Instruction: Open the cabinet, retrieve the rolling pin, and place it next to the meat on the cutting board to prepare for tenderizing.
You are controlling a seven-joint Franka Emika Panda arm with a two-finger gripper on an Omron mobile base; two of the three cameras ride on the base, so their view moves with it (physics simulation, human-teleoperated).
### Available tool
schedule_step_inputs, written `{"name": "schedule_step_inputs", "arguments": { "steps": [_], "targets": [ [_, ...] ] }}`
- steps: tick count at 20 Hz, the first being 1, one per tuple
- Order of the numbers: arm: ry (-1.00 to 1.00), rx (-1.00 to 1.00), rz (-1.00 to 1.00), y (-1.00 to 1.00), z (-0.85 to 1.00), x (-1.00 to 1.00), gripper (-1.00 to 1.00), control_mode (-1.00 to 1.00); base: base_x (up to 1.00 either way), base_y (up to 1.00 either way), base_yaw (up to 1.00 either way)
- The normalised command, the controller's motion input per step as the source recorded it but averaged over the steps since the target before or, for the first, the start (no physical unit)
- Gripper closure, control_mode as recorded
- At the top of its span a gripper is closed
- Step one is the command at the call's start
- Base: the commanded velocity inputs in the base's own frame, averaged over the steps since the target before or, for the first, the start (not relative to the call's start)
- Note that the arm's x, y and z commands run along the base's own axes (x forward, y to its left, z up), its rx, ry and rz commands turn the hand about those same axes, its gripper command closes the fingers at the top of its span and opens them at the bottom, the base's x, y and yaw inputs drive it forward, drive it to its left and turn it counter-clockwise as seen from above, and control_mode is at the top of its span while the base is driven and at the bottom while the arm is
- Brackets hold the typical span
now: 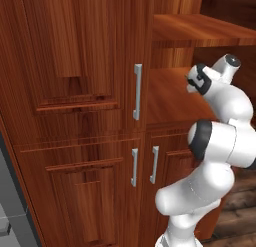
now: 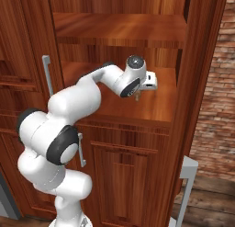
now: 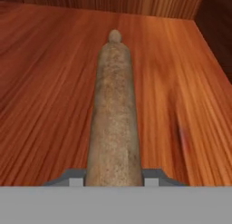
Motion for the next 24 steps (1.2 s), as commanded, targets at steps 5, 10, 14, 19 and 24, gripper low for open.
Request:
{"name": "schedule_step_inputs", "arguments": {
  "steps": [5, 10, 14, 19, 24],
  "targets": [
    [0.00, 0.00, 0.00, 0.00, 0.50, -0.33, 1.00, -1.00, 0.00, 0.00, 0.00],
    [0.00, 0.00, 0.00, 0.00, 0.41, -0.50, 1.00, -1.00, 0.00, 0.00, 0.00],
    [-0.04, 0.00, 0.00, 0.00, 0.15, -0.66, 1.00, -1.00, 0.00, 0.00, 0.00],
    [-0.09, 0.00, 0.00, 0.05, 0.03, -0.87, 1.00, -1.00, 0.00, 0.00, 0.00],
    [-0.07, 0.00, 0.01, 0.11, 0.06, -0.99, 1.00, -1.00, 0.00, 0.00, 0.00]
  ]
}}
